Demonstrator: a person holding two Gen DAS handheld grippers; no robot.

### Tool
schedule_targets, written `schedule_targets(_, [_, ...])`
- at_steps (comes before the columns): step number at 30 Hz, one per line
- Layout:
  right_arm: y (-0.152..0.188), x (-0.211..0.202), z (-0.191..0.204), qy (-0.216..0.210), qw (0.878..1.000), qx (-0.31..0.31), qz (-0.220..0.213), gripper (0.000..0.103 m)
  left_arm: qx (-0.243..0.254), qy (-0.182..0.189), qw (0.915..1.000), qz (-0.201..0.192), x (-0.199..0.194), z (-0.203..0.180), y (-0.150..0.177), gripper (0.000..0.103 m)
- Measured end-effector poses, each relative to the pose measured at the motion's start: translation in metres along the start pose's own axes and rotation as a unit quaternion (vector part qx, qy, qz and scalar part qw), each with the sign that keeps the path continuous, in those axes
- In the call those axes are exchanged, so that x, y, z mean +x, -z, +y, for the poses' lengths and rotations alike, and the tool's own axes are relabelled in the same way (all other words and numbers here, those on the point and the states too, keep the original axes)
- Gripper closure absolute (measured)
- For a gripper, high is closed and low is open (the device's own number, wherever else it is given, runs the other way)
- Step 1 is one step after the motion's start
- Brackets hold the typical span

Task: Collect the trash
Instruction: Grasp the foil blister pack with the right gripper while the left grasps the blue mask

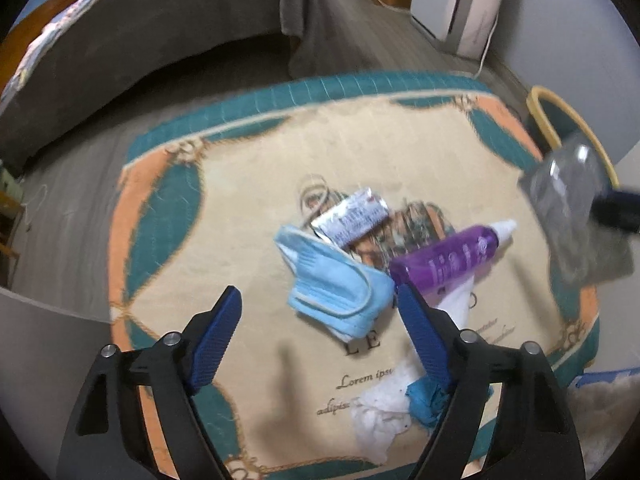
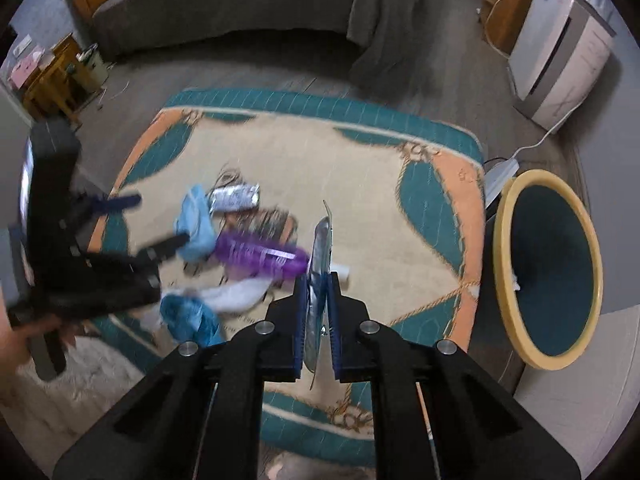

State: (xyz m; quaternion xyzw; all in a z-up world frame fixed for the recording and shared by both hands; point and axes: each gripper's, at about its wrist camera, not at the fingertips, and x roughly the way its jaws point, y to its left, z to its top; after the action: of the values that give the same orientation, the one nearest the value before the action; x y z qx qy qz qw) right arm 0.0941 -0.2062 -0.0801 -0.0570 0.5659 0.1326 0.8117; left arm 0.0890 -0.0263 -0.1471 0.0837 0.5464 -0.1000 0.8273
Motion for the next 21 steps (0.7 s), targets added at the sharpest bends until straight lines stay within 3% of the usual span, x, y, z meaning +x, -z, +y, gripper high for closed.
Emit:
schedule_targets(4, [-0.002,-0.002,-0.006,-0.004,1.0,0.004,-0.008,0.094,0.012,-0.006,0.9997,0.021,0.017,-0.007,0.002,0.042])
schedule_targets(8, [-0.005,-0.007,-0.014,-0.008,1.0,0.009,-0.017,0.094,0.014,-0.001,0.9995,0.027,0.026,-0.01,0.001,0.047])
schedule_targets(16, [-0.009,-0.027,-0.031,-0.014,0.998,0.03,-0.045,0.094,0.031,0.01,0.9989,0.032,0.028,-0.022,0.001,0.075])
schedule_targets(21, [-0.013,-0.037,-0.043,-0.016,0.997,0.045,-0.06,0.094,0.029,0.004,0.9996,0.006,0.009,-0.022,-0.003,0.081])
